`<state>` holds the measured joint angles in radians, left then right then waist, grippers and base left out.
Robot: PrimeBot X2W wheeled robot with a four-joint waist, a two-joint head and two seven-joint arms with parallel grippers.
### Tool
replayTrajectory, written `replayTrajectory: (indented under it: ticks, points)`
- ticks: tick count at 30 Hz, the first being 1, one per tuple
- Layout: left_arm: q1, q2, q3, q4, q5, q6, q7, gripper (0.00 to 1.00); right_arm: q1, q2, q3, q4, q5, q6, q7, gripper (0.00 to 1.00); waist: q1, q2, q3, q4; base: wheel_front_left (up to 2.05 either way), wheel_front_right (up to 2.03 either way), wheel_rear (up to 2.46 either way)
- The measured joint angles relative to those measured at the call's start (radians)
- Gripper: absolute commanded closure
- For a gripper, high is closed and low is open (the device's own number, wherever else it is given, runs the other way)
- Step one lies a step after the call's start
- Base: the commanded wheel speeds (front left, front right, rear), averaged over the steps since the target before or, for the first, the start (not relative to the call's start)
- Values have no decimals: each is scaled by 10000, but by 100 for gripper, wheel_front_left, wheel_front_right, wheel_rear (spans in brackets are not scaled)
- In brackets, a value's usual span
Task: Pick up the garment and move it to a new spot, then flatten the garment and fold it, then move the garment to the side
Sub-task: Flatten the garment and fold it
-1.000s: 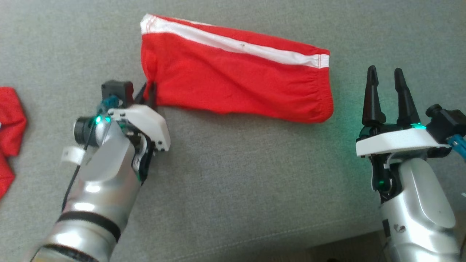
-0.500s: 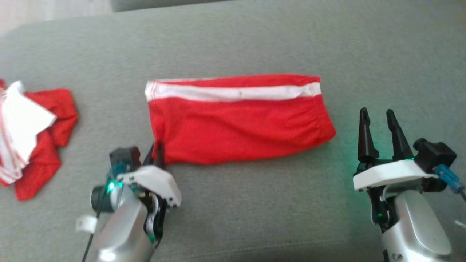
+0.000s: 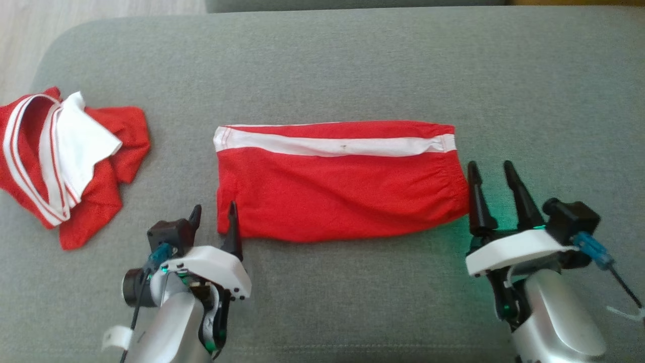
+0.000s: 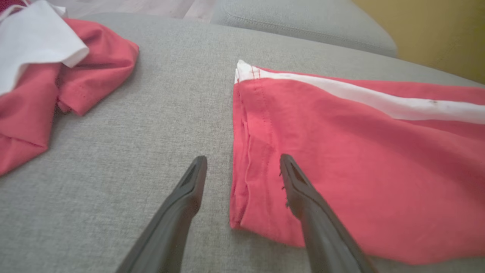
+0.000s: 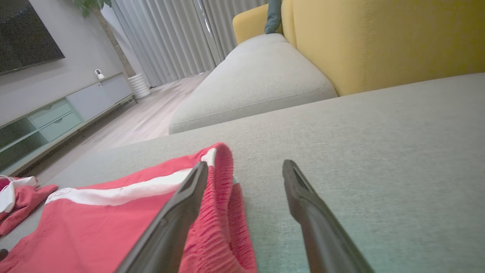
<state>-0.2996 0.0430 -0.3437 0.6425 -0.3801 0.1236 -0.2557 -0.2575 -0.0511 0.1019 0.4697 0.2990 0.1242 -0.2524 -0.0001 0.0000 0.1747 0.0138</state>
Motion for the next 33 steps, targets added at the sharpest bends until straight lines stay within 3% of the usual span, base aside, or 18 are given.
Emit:
replayTrajectory:
  ticks: [9,24,25,26,27,28,33]
  points:
    - [564,0,-399,-1028,77,13,0,0,-651,-6,525,1367,215,0,2,0,0,0,179,434,0,0,0]
    - [562,0,-403,-1243,184,27,0,0,-801,-71,1676,3024,2105,0,-115,0,0,0,290,399,0,0,0]
    - [563,0,-393,-1243,215,25,0,0,-843,-111,1814,3060,2249,0,-115,26,0,0,279,392,0,0,0]
    - [563,0,-385,-1243,268,25,0,0,-866,-136,1918,3083,2405,0,-115,63,0,0,266,387,0,0,0]
    - [563,0,-380,-1241,270,23,0,0,-890,-153,2044,3091,2579,0,-115,63,0,0,255,383,0,0,0]
    - [563,0,-378,-1241,270,-4,0,0,-908,-167,2146,3095,2742,0,-115,100,0,0,241,381,0,0,0]
    - [595,0,-341,-1248,364,-4,0,0,-927,-146,2182,3099,3156,0,-100,100,0,0,146,374,0,0,0]
